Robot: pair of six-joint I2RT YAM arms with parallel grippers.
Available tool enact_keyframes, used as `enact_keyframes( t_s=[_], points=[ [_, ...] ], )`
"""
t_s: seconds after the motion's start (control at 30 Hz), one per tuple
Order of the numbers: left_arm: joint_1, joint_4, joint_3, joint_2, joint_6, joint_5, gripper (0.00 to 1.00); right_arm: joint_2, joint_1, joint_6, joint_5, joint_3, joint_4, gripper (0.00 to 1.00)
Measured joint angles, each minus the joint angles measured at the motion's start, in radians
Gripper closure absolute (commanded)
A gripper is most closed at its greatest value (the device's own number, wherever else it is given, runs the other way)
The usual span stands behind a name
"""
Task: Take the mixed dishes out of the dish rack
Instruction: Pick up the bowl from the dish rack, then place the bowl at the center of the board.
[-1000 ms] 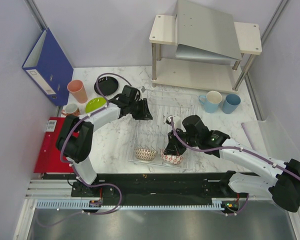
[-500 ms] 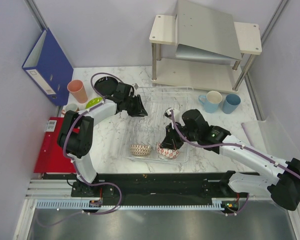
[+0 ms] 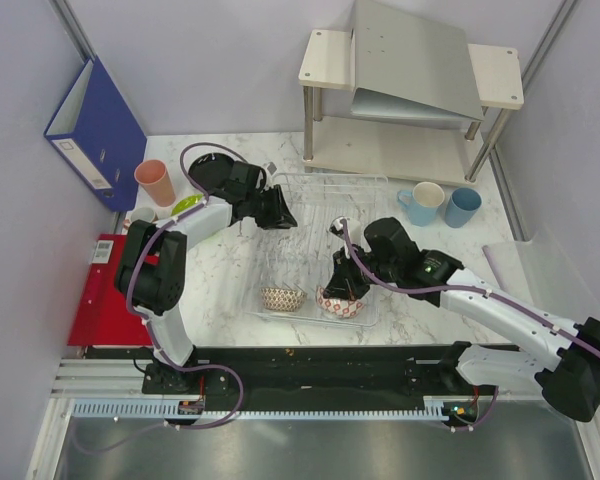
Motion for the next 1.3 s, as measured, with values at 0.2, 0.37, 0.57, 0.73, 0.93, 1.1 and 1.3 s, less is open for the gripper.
enact_keyframes(
  t_s=[0.2,0.37,0.57,0.73,0.93,1.1,1.3],
  points=[
    [0.0,0.01,0.039,0.0,-0.014,0.039,0.62,0.004,0.0,0.004,0.002,-0.008,0.006,1.0],
    [0.002,0.008,0.058,0.0,-0.027,0.06,0.61,0.013,0.0,0.007,0.002,-0.005,0.011,1.0],
    [0.004,0.006,0.062,0.0,-0.029,0.063,0.61,0.031,0.0,0.007,0.003,0.047,0.002,1.0],
    [0.006,0.006,0.064,0.0,-0.03,0.067,0.62,0.036,-0.005,-0.01,0.053,0.14,0.005,1.0],
    [0.009,0.006,0.064,0.0,-0.03,0.078,0.63,0.037,-0.01,-0.051,0.192,0.27,-0.04,1.0],
    [0.013,0.006,0.064,0.0,-0.037,0.084,0.64,0.037,-0.008,-0.07,0.426,0.322,-0.132,1.0],
    [0.014,0.006,0.064,-0.001,-0.044,0.084,0.64,0.037,-0.009,-0.026,0.836,0.313,-0.272,1.0]
  ],
)
